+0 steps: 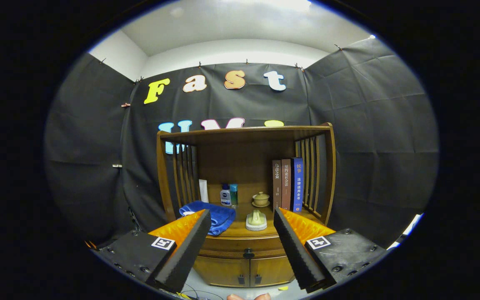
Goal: Pull open the drawer, take out the items inside it, and place them on the countertop above the cabinet.
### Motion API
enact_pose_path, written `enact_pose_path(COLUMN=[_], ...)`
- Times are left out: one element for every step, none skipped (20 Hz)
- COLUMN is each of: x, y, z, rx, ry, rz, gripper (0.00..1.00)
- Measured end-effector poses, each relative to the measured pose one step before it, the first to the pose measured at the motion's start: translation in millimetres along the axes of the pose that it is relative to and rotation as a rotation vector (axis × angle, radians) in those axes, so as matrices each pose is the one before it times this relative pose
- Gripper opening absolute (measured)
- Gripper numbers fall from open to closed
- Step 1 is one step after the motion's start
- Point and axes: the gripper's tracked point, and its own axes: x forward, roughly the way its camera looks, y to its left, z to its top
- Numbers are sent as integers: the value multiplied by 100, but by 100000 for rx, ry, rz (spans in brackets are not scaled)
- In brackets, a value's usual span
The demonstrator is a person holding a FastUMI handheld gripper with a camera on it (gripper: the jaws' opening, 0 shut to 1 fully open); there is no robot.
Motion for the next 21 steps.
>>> enact_pose_path(x=[-233,-194,-207,-128,-67,-146,-73,-70,-37,-86,-92,36,-19,-30,16,5,19,-10,53,-50,1], y=[195,-106,-62,143,269,484,242,50,167,235,201,98,-38,-103,-69,-53,40,38,28,-65,7], z=[-45,-22,-81,-30,-154,-233,-164,-8,77,-18,-53,-194,-238,-71,-91,-145,-1,95,143,124,46], rx=[-105,-382,-583,-212,-259,-414,-601,-579,15,497,788,741,400,114,-254,-116,415,436,168,30,-83], ry=[-251,-210,-108,-409,336,484,586,235,-186,-23,62,420,608,283,490,494,-18,-298,-353,-349,-45], rz=[1077,-156,-55,60,797,1227,581,96,167,287,321,237,169,-131,-82,11,20,45,-68,40,39], gripper=[99,99,99,99,99,99,99,99,99,99,99,99,99,99,99,99,99,99,99,99,99])
